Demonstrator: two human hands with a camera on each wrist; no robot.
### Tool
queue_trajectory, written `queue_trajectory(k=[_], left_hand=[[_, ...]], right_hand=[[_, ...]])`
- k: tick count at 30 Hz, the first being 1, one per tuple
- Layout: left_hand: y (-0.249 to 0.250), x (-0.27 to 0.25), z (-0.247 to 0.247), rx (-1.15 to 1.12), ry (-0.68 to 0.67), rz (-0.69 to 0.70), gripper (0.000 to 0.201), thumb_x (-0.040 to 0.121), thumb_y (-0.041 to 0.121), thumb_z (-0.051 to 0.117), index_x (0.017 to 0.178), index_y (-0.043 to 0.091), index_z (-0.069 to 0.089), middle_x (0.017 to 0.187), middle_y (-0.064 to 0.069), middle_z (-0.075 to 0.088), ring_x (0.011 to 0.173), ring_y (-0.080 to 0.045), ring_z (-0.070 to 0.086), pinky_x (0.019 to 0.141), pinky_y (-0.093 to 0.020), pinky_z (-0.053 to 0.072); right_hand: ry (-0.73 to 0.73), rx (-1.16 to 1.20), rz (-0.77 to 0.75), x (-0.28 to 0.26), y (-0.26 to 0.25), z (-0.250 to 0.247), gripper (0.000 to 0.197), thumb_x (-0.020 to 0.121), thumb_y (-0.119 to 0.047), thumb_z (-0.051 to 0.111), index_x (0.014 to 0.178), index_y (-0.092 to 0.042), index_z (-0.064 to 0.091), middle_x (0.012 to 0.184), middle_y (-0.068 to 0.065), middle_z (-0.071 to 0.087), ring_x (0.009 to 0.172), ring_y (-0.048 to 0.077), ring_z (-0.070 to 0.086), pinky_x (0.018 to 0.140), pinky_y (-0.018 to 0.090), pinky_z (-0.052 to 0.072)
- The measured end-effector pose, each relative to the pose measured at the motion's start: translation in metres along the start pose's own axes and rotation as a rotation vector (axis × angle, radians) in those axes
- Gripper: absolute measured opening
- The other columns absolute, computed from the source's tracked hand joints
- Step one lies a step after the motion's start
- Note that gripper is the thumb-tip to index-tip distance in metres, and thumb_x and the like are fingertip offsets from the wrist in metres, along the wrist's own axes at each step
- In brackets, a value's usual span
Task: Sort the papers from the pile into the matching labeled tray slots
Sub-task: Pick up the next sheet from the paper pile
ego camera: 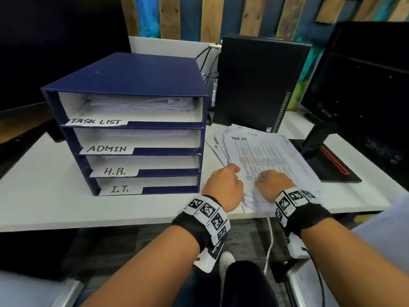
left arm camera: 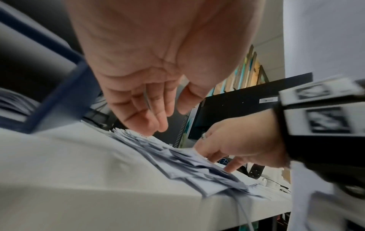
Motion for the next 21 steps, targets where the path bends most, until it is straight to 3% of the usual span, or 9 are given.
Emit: queue_trajectory(k=[2, 4, 6, 8, 10, 16, 19, 20, 21], left_hand=[[-0.003, 0.019, 0.011, 0.086, -0.082, -0.050, 0.048, 0.096, 0.016, 0.045, 0.144, 0.012, 0.042, 0.140, -0.011, 0.053, 0.128, -0.029, 0.049, 0.108, -0.038, 0.041], [-0.005, 0.035, 0.017, 0.179, -0.121, -0.100, 0.051, 0.097, 0.019, 0.044, 0.146, 0.007, 0.038, 0.146, -0.014, 0.045, 0.133, -0.032, 0.043, 0.111, -0.041, 0.038], [-0.005, 0.046, 0.022, 0.214, -0.157, -0.149, 0.047, 0.098, 0.018, 0.044, 0.142, 0.002, 0.039, 0.143, -0.017, 0.046, 0.128, -0.032, 0.048, 0.107, -0.040, 0.041], [-0.006, 0.055, 0.023, 0.208, -0.143, -0.200, 0.039, 0.099, 0.015, 0.046, 0.134, -0.001, 0.045, 0.133, -0.018, 0.054, 0.114, -0.028, 0.056, 0.097, -0.036, 0.048], [-0.010, 0.064, 0.021, 0.133, -0.095, -0.252, 0.036, 0.097, 0.016, 0.050, 0.128, -0.001, 0.047, 0.125, -0.019, 0.058, 0.107, -0.028, 0.060, 0.091, -0.036, 0.051], [-0.011, 0.076, 0.015, 0.136, -0.165, -0.327, 0.045, 0.100, 0.021, 0.052, 0.138, 0.000, 0.040, 0.135, -0.014, 0.052, 0.122, -0.029, 0.055, 0.101, -0.033, 0.046], [-0.013, 0.083, 0.011, 0.130, -0.172, -0.325, 0.004, 0.099, 0.016, 0.053, 0.101, 0.013, 0.052, 0.096, -0.001, 0.054, 0.085, -0.016, 0.058, 0.073, -0.022, 0.047], [-0.014, 0.082, 0.010, 0.133, -0.186, -0.333, 0.002, 0.098, 0.013, 0.053, 0.100, 0.012, 0.052, 0.093, -0.001, 0.050, 0.083, -0.015, 0.057, 0.069, -0.021, 0.046], [-0.016, 0.083, 0.010, 0.135, -0.207, -0.338, 0.017, 0.099, 0.011, 0.053, 0.115, 0.008, 0.053, 0.101, -0.004, 0.051, 0.094, -0.018, 0.059, 0.074, -0.023, 0.047]], right_hand=[[0.064, -0.059, -0.015, -0.004, 0.008, -0.005, 0.026, 0.097, -0.033, 0.049, 0.100, -0.017, 0.069, 0.104, 0.007, 0.071, 0.090, 0.027, 0.064, 0.087, 0.038, 0.053], [0.143, -0.058, -0.003, -0.006, 0.018, -0.014, 0.029, 0.097, -0.038, 0.052, 0.112, -0.021, 0.070, 0.111, 0.006, 0.071, 0.100, 0.028, 0.064, 0.092, 0.040, 0.052], [0.127, -0.040, 0.032, -0.002, 0.030, -0.019, 0.044, 0.093, -0.047, 0.057, 0.130, -0.023, 0.062, 0.130, 0.006, 0.063, 0.118, 0.031, 0.057, 0.099, 0.045, 0.049], [0.054, -0.073, 0.100, 0.005, 0.045, -0.018, 0.059, 0.089, -0.055, 0.061, 0.136, -0.022, 0.055, 0.139, 0.007, 0.053, 0.127, 0.033, 0.048, 0.103, 0.049, 0.045], [-0.028, -0.117, 0.159, 0.012, 0.056, -0.014, 0.071, 0.084, -0.066, 0.062, 0.136, -0.020, 0.051, 0.139, 0.008, 0.050, 0.129, 0.034, 0.045, 0.105, 0.051, 0.043], [-0.092, -0.193, 0.240, 0.039, 0.071, -0.011, 0.101, 0.055, -0.092, 0.061, 0.124, -0.019, 0.048, 0.124, 0.006, 0.057, 0.119, 0.031, 0.052, 0.105, 0.049, 0.039], [-0.069, -0.176, 0.265, 0.043, 0.070, -0.021, 0.098, 0.058, -0.084, 0.071, 0.123, -0.014, 0.050, 0.122, 0.008, 0.058, 0.113, 0.026, 0.057, 0.101, 0.043, 0.046], [-0.060, -0.163, 0.277, 0.044, 0.072, -0.023, 0.097, 0.058, -0.081, 0.074, 0.123, -0.014, 0.051, 0.123, 0.009, 0.057, 0.114, 0.027, 0.056, 0.101, 0.042, 0.046], [-0.053, -0.163, 0.294, 0.045, 0.074, -0.025, 0.096, 0.059, -0.080, 0.074, 0.123, -0.013, 0.050, 0.126, 0.010, 0.055, 0.117, 0.029, 0.054, 0.101, 0.042, 0.045]])
Point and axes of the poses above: each hand's wrist, its own x-axis towards the middle knuckle, its own z-axis out of the palm, y = z × x, the point moved 6 cm from there along x, towards the middle knuckle
